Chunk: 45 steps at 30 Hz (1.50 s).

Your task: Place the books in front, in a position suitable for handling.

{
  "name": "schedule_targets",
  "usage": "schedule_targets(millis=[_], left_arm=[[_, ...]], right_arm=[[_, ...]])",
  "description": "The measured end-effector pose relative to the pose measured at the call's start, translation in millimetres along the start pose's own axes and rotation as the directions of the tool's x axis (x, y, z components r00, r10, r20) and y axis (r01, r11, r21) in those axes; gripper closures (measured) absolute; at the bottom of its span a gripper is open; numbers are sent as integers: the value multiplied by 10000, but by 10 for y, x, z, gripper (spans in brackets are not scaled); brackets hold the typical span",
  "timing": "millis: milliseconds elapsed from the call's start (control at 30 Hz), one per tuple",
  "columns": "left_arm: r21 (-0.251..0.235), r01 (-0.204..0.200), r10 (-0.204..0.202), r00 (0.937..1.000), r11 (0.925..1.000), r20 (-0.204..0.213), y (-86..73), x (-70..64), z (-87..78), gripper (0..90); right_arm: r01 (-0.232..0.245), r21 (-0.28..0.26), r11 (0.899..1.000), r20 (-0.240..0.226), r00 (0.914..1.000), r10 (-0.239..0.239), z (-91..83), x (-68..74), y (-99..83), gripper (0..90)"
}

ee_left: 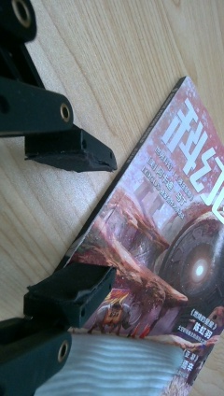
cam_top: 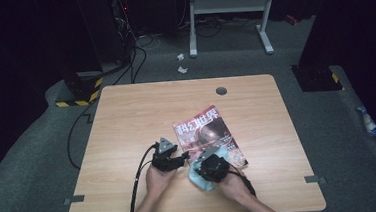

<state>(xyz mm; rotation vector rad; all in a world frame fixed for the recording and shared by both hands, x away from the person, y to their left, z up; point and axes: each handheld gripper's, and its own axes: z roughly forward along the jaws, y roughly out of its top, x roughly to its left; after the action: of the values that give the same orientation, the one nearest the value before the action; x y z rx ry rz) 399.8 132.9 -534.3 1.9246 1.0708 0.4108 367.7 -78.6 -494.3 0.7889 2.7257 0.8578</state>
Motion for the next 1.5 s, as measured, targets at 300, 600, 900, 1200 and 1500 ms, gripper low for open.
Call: schedule_targets(millis=[300,600,900,1200,1500], left_arm=[[8,-7,7,10000,10000,-10,2,-2,0,443],[108,315,-315,9995,9994,40,21,-90,13,521],[64,-5,5,10000,10000,26,-45,-315,-55,638],[814,-178,135,9985,9965,529,-23,-366,-130,560],[699,672,-633,9964,9953,-564,129,-19,31,436]], right_arm=[[-2812,-311,9591,1985,9388,2817,-397,-955,-552,829],[-2940,-510,9544,2008,9331,2982,-382,-1020,-587,815],[-2849,-566,9569,1480,9455,2902,-450,-841,-705,843],[-2519,-47,9677,1378,9583,2502,-523,-672,-709,846],[-2272,256,9735,2073,9539,2172,-216,-820,-257,847]])
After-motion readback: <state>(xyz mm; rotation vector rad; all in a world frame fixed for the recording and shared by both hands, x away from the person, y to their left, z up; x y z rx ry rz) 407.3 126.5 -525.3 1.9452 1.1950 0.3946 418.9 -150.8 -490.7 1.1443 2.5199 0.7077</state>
